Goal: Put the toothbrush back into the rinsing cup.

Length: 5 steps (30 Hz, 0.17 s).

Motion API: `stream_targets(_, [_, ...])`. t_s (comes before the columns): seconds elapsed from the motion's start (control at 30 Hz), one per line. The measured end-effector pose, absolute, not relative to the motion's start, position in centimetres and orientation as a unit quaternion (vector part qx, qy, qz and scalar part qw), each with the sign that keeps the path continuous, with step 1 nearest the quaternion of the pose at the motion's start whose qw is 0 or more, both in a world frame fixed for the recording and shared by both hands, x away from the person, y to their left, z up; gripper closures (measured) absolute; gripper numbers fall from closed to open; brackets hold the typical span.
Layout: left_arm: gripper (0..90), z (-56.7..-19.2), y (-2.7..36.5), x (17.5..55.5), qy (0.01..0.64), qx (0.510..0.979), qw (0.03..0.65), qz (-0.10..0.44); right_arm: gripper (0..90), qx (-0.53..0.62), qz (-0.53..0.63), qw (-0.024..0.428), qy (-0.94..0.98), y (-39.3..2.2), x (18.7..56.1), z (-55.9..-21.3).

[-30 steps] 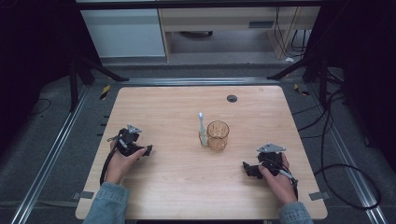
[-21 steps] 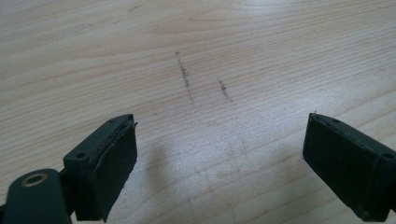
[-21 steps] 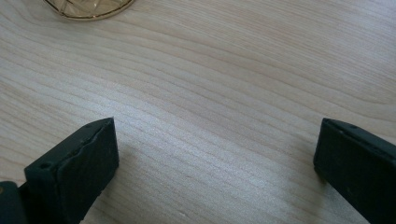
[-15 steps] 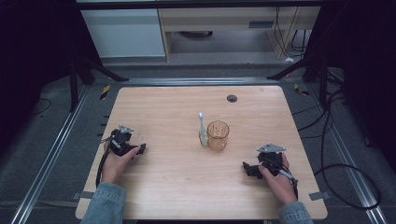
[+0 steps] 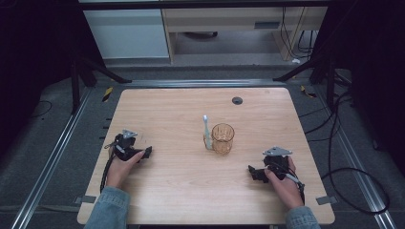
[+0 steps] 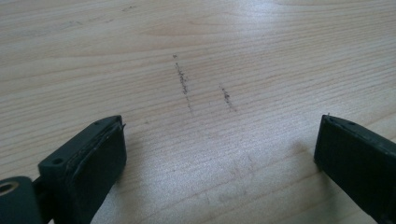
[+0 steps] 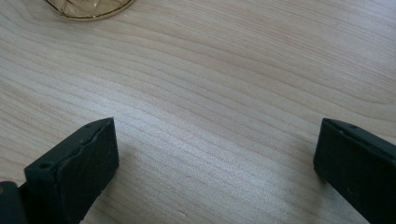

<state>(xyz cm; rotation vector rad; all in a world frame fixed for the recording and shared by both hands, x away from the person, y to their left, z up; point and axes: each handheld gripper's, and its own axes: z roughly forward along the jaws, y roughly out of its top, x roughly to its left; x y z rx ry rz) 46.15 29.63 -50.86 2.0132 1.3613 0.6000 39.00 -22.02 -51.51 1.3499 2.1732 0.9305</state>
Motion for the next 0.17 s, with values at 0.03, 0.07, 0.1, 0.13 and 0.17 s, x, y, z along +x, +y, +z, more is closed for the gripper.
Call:
stream_targets(0.03, [0.9,-50.86,29.62,46.16,0.518,0.763,0.312,0.228,0.4,0.485,0.334,0.209,0.781,-22.02,39.01,-51.51])
stream_targets(0.07, [0.4,-50.87,29.62,46.18,0.520,0.762,0.311,0.229,0.4,0.485,0.334,0.209,0.781,-22.02,39.00,-51.51])
stream_targets(0.1, [0.0,-50.88,29.64,46.18,0.522,0.761,0.311,0.228,0.4,0.485,0.333,0.209,0.781,-22.02,39.00,-51.51])
stream_targets(0.13, [0.0,-50.88,29.62,46.17,0.523,0.761,0.310,0.228,0.4,0.485,0.333,0.209,0.781,-22.02,39.00,-51.51])
stream_targets(0.17, [0.0,-50.88,29.60,46.15,0.524,0.760,0.310,0.229,0.4,0.484,0.333,0.209,0.781,-22.03,39.00,-51.51])
